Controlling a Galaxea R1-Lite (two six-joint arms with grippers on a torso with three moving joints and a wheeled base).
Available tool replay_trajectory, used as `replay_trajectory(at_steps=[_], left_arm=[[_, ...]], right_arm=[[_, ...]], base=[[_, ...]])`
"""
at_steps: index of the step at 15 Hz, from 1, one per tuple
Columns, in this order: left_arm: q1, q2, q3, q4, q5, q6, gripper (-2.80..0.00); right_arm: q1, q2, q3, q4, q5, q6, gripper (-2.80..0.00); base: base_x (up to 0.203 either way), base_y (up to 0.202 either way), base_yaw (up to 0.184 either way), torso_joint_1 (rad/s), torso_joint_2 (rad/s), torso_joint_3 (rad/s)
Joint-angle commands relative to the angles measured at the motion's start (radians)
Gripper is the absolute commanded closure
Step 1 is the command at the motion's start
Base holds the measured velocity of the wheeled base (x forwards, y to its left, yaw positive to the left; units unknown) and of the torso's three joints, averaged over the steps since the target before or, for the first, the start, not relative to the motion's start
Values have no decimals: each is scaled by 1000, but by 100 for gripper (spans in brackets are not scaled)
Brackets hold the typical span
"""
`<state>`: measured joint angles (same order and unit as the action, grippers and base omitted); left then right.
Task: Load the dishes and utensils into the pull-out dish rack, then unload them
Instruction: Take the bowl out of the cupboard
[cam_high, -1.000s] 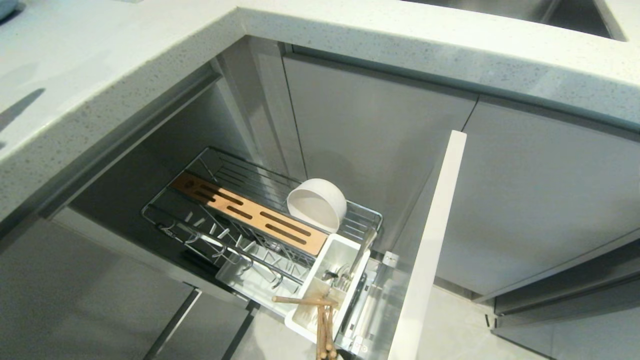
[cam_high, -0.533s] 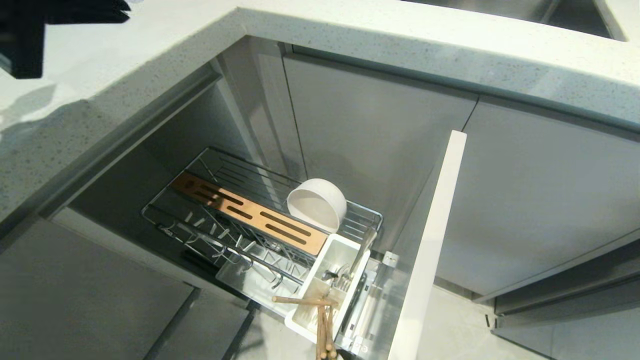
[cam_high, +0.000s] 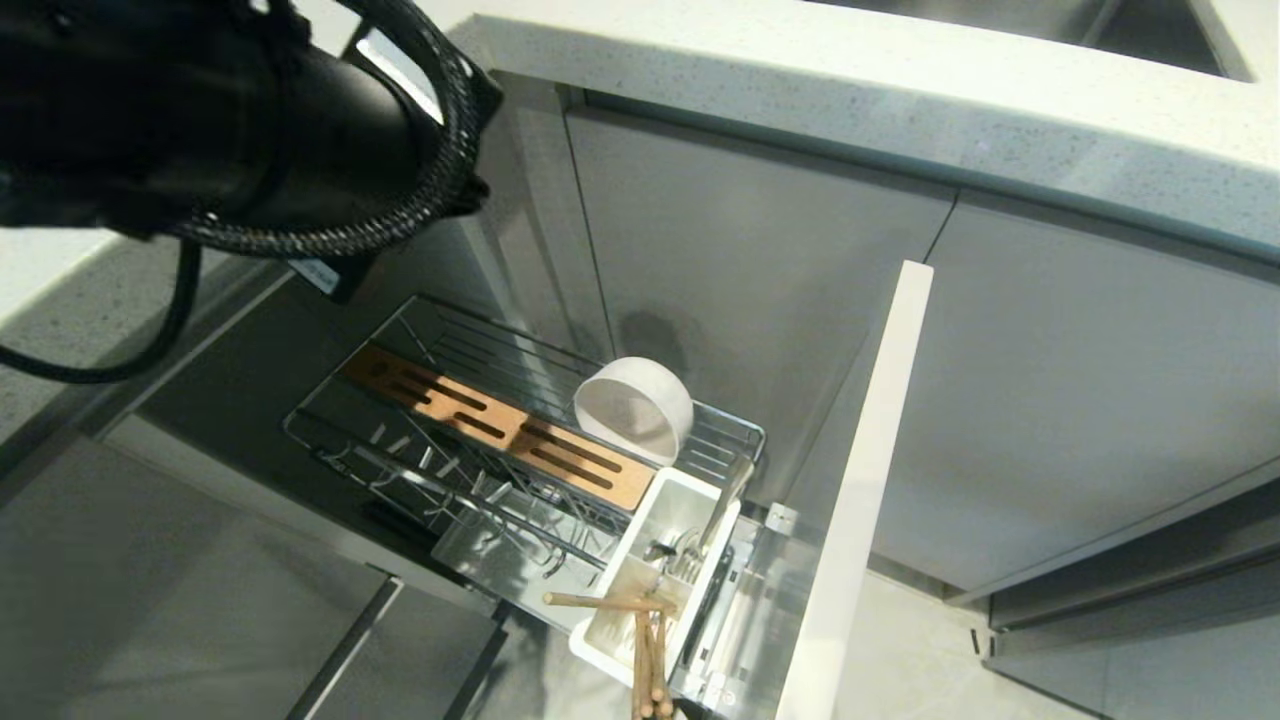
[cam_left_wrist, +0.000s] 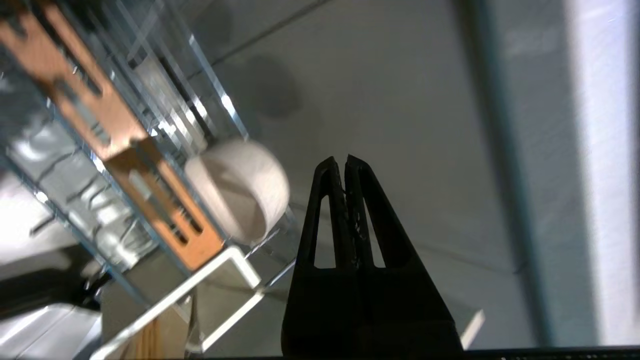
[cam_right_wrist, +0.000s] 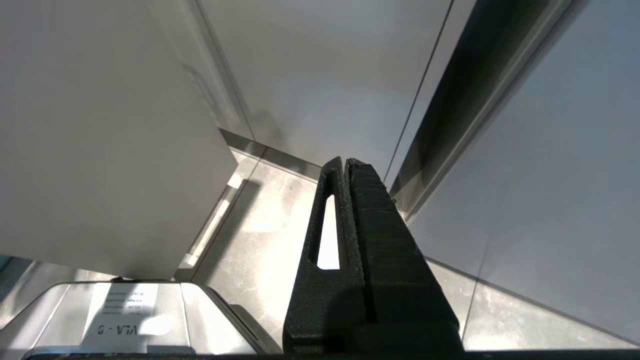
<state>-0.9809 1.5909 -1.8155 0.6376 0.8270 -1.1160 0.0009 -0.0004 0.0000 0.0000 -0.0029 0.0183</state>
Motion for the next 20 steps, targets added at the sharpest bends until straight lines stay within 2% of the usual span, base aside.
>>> replay_trajectory(at_steps=[1,3,4,7,9,10,11,16,20], left_arm=[[-35,69,1,54,7,-57,0],[-53,126,-3,132,-3,-130,0],[-59,151,-4,151,-5,-146,0],[-62,198,4,160,-12,-165,0],[-61,217,16,165,-56,-166,0],[-56,226,26,170,-80,-166,-153],[-51,231,35,169,-92,-168,-280],[-15,273,39,151,-98,-186,-280],[17,327,57,59,-101,-185,-280]], right_arm=[[1,0,2,0,0,0,0],[1,0,2,0,0,0,0],[1,0,2,0,0,0,0],[1,0,2,0,0,0,0],[1,0,2,0,0,0,0],[1,0,2,0,0,0,0],[1,0,2,0,0,0,0],[1,0,2,0,0,0,0],[1,0,2,0,0,0,0]], base=[[0,0,0,0,0,0],[0,0,0,0,0,0],[0,0,0,0,0,0],[0,0,0,0,0,0],[0,0,0,0,0,0],[0,0,0,0,0,0],[0,0,0,0,0,0],[0,0,0,0,0,0],[0,0,0,0,0,0]])
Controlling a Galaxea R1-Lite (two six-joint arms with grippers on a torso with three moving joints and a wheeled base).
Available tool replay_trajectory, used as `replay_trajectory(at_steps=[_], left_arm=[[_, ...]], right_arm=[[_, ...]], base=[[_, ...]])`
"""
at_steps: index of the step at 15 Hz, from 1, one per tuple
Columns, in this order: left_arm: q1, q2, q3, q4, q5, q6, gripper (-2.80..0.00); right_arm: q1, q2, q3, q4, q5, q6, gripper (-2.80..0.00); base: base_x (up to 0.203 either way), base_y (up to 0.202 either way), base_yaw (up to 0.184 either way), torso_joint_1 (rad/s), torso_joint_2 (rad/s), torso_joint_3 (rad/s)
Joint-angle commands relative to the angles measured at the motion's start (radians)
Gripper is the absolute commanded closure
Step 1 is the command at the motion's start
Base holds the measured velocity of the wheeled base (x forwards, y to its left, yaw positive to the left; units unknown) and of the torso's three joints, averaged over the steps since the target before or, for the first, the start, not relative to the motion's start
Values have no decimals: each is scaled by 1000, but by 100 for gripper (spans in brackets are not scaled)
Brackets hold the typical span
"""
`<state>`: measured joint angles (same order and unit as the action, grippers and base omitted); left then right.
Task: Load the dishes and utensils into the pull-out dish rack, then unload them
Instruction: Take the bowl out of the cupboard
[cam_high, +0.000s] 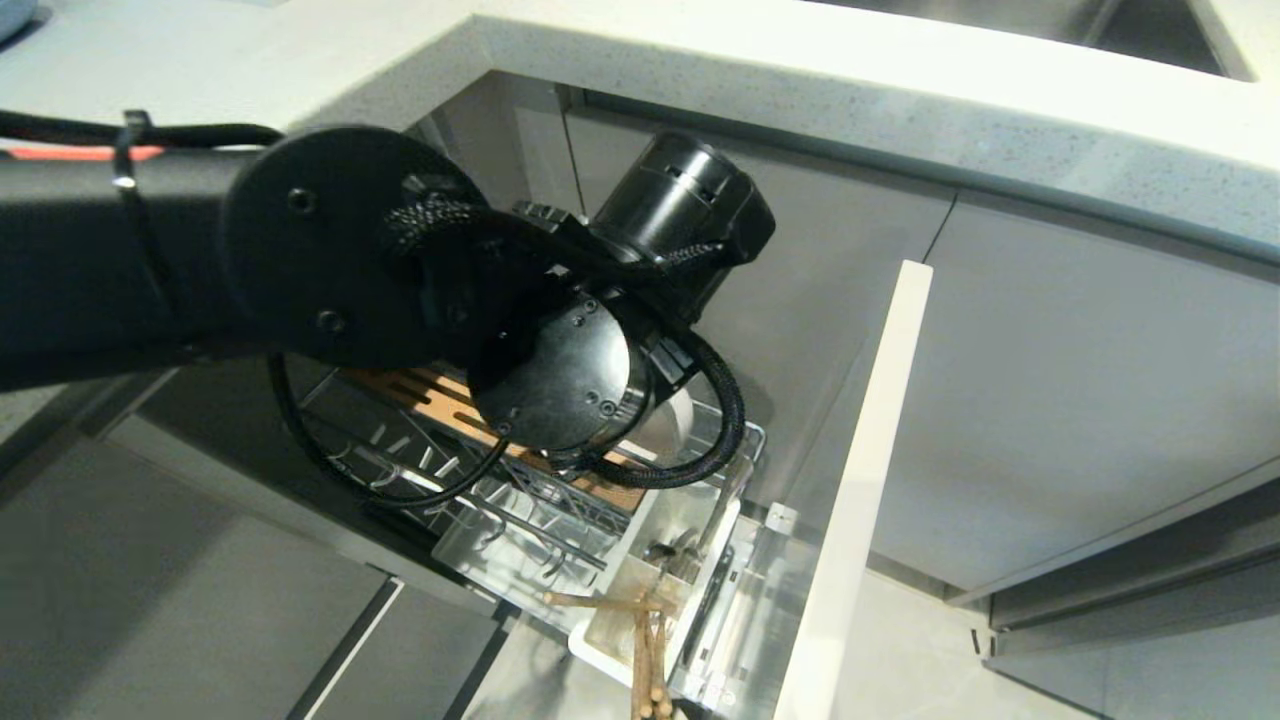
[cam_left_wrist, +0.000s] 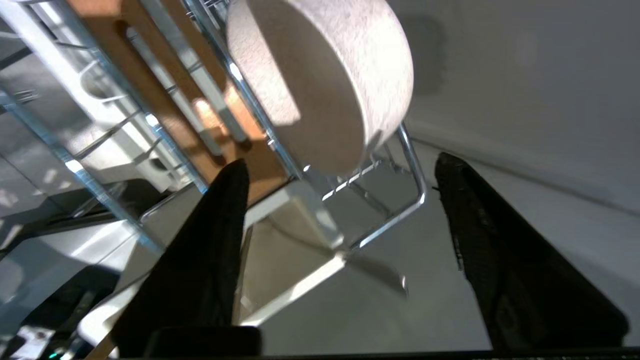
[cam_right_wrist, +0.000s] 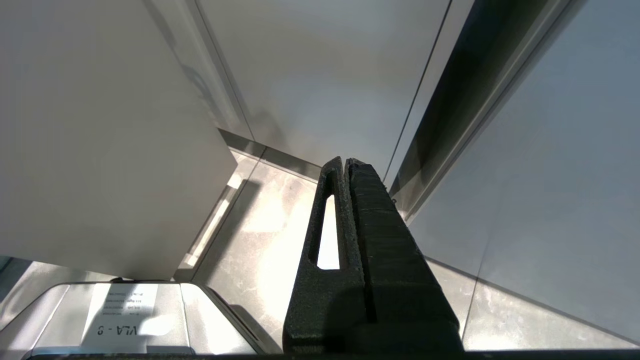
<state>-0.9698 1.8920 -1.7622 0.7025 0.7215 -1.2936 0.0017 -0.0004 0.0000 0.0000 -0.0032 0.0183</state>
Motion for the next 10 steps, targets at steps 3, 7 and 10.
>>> replay_trajectory(at_steps=[3,7,10], left_arm=[[35,58,24,-102,-66,-2,-280],[72,76,66,-202,-101,52,-280],[92,87,81,-246,-102,78,-280]], right_arm=[[0,0,2,0,0,0,0],[0,0,2,0,0,0,0],[0,0,2,0,0,0,0]], base=[[0,0,0,0,0,0],[0,0,0,0,0,0],[0,0,0,0,0,0]])
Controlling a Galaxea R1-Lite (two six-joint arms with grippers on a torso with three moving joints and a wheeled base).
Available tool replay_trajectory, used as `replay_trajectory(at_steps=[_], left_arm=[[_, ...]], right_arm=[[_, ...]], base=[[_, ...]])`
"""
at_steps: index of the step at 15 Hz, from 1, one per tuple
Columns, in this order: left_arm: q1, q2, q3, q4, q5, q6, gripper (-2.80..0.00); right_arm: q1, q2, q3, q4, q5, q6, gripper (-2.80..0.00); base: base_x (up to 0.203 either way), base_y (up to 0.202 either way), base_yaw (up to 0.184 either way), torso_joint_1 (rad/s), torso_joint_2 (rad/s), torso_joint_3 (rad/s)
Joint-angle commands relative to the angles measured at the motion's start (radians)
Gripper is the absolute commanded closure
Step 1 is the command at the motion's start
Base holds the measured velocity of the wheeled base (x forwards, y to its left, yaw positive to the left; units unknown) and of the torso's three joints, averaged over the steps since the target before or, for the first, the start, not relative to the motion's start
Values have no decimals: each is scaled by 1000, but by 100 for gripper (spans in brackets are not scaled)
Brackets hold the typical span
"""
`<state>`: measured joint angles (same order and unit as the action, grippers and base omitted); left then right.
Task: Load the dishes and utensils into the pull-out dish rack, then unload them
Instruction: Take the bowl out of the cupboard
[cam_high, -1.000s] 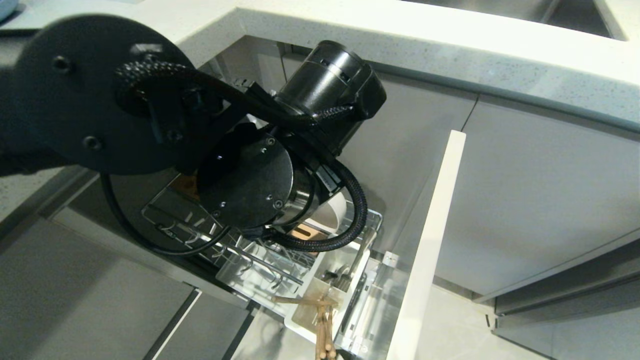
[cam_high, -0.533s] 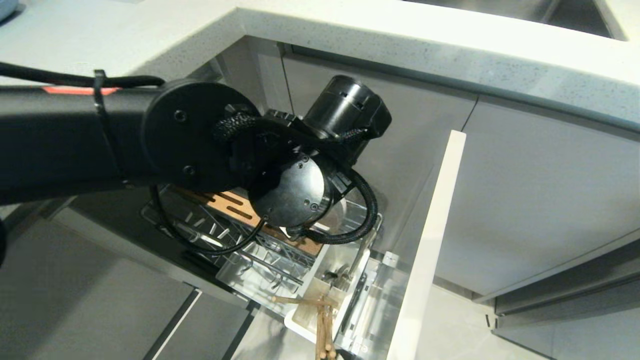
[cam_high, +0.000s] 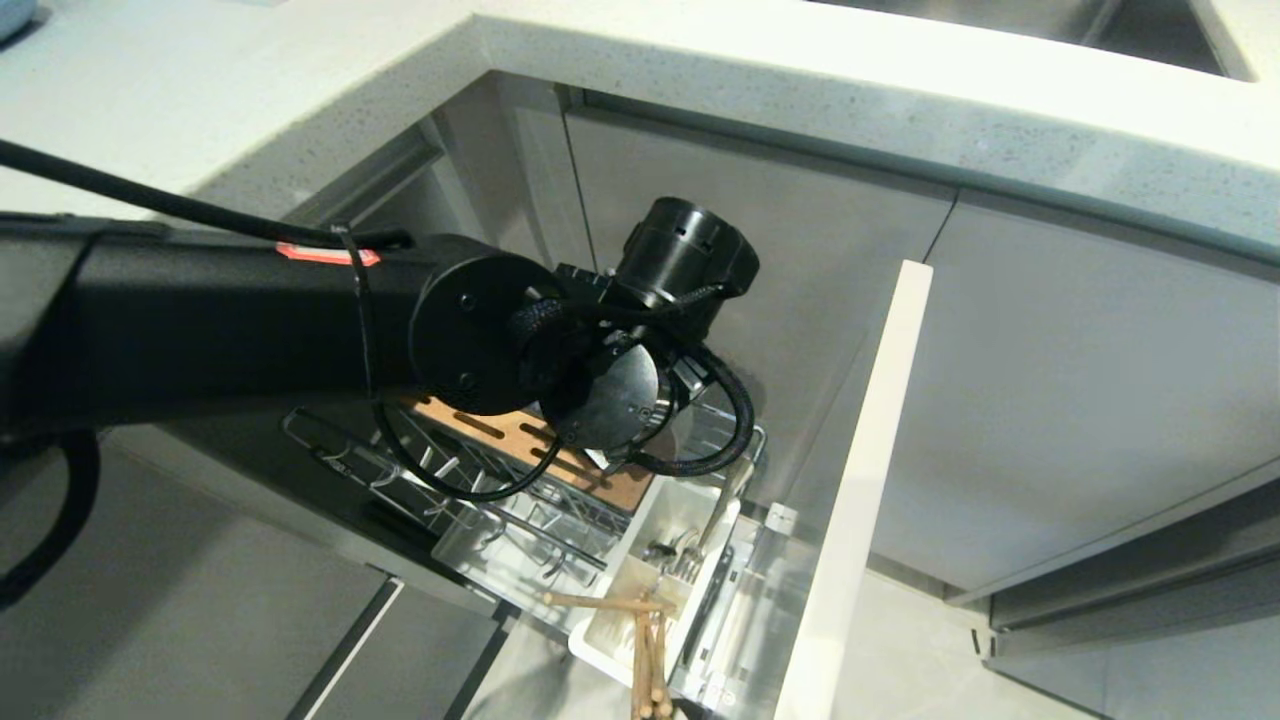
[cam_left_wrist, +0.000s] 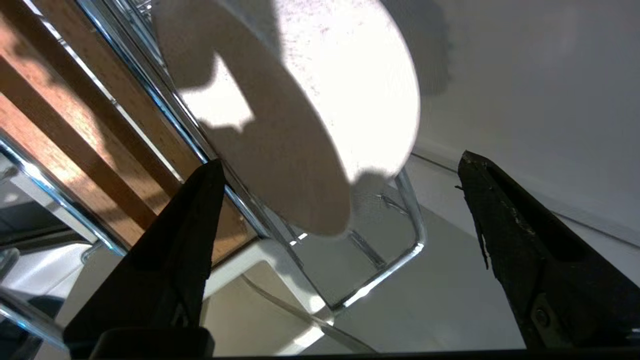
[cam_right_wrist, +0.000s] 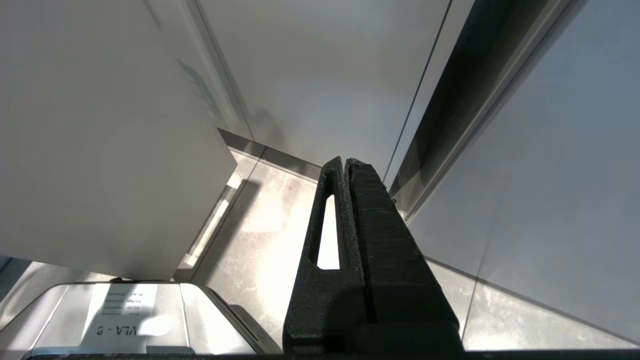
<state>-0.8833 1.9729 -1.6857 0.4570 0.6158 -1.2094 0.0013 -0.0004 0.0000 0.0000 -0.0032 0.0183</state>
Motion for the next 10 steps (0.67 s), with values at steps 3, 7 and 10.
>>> replay_trajectory(at_steps=[3,7,10], left_arm=[[13,10,14,-53,4,17,-280],[17,14,23,-95,4,42,-280],[23,14,24,-96,4,57,0]], right_arm=[[0,0,2,0,0,0,0],[0,0,2,0,0,0,0],[0,0,2,0,0,0,0]], base=[[0,0,0,0,0,0],[0,0,0,0,0,0],[0,0,0,0,0,0]])
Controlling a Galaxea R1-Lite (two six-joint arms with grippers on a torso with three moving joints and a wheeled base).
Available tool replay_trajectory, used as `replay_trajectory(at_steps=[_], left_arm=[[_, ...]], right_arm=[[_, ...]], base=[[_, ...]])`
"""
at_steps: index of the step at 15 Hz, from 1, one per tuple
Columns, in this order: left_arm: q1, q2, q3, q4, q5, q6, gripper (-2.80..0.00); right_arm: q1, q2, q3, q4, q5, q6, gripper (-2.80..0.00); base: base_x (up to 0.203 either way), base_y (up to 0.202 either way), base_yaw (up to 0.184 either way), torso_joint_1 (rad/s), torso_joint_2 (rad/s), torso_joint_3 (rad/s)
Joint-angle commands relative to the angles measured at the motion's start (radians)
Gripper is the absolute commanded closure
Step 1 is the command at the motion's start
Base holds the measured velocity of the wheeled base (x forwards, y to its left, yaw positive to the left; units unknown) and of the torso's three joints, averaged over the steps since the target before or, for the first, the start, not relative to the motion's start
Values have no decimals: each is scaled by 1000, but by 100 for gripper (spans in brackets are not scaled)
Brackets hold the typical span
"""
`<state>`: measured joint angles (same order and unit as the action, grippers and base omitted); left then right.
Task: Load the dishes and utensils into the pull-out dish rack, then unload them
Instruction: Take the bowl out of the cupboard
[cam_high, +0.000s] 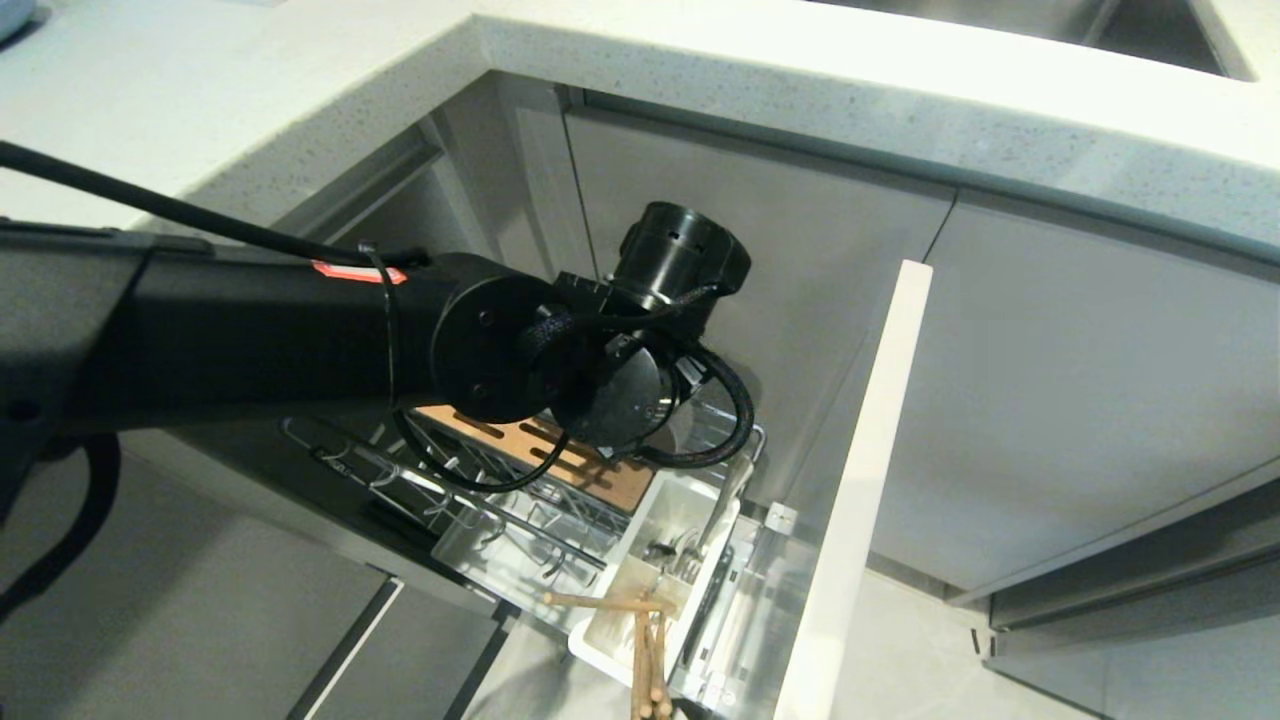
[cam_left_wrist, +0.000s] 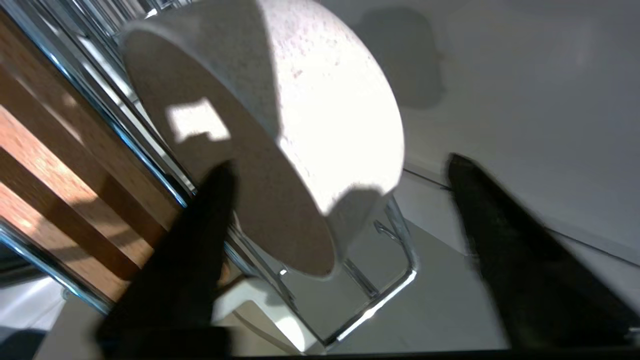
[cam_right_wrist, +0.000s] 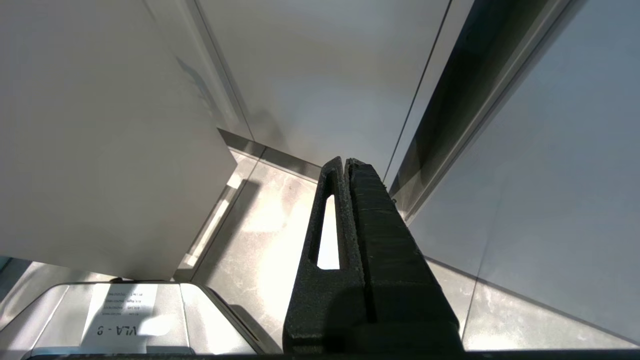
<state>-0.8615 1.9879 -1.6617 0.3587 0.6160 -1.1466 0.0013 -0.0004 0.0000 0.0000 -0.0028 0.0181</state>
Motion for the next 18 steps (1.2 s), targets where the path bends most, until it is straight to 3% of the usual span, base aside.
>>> replay_trajectory(at_steps=[1,14,18], left_arm=[[1,-1,0,0,4,-5,0],[-3,-41,-10,-5,4,-2,0],[-9,-103,-8,-69,4,30,0]], right_arm=[[0,0,2,0,0,0,0],[0,0,2,0,0,0,0],[0,0,2,0,0,0,0]], base=[[0,0,0,0,0,0],[0,0,0,0,0,0],[0,0,0,0,0,0]])
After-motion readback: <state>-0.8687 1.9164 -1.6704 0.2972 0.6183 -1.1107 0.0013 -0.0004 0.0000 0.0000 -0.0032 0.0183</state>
